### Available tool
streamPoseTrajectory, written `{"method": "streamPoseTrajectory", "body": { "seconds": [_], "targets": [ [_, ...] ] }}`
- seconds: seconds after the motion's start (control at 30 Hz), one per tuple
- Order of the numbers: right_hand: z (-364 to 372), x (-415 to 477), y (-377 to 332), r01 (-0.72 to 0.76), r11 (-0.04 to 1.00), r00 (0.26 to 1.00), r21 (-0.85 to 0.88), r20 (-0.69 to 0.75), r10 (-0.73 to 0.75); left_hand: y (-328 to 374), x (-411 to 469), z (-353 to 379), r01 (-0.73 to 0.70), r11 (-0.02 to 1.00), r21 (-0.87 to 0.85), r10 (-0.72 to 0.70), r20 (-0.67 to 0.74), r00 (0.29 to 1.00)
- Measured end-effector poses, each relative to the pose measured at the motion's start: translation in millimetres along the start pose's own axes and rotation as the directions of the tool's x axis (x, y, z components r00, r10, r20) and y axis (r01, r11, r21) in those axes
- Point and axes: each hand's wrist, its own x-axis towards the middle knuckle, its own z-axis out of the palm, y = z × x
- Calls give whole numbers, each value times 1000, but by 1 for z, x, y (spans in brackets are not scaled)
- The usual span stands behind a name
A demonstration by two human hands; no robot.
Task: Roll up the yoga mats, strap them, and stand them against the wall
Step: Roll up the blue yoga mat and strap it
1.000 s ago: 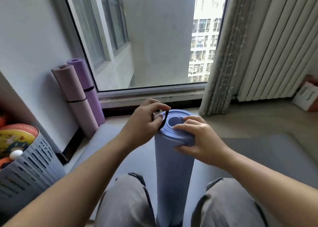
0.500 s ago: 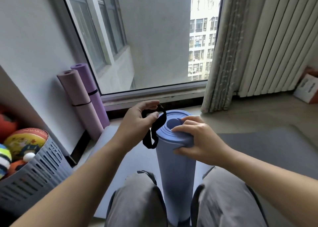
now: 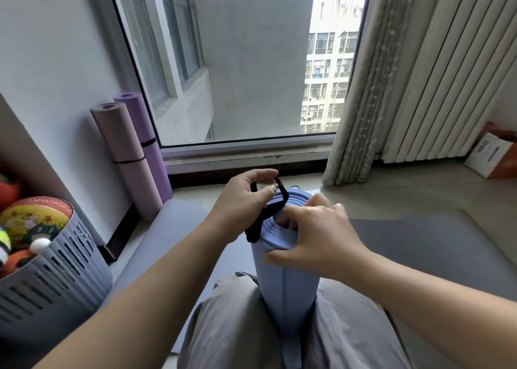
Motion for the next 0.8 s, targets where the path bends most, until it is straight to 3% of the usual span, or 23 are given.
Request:
{"method": "streamPoseTrajectory", "body": {
  "seconds": [0.1,0.2,0.37,0.53,0.6,0.67,0.73,0.8],
  "targets": [
    [-14,4,-3,3,1000,992,7,122,-3,3,-1,-1,-11,1000,-11,11,-7,1000],
    [-36,15,-2,-57,983,977,174,212,19,8,-2,-11,19,996,-88,-21,-21,1000],
    [-45,41,10,-142,912,985,385,142,94,17,-5,-17,32,993,-117,-33,-7,999],
    [-34,60,11,-241,701,962,672,259,82,32,-1,-17,-75,984,-161,70,-35,997],
    [-35,62,8,-248,563,954,789,298,3,37,1,-18,-99,977,-188,94,-35,995],
    [-40,65,8,-301,277,939,912,335,-83,38,6,-21,-60,949,-310,58,-16,998],
    [-47,67,13,-364,-29,926,931,358,-121,39,8,-30,64,870,-488,-49,44,998],
    [-52,71,22,-372,-254,928,893,355,-113,38,5,-39,247,792,-559,-173,182,968]
  ]
}}
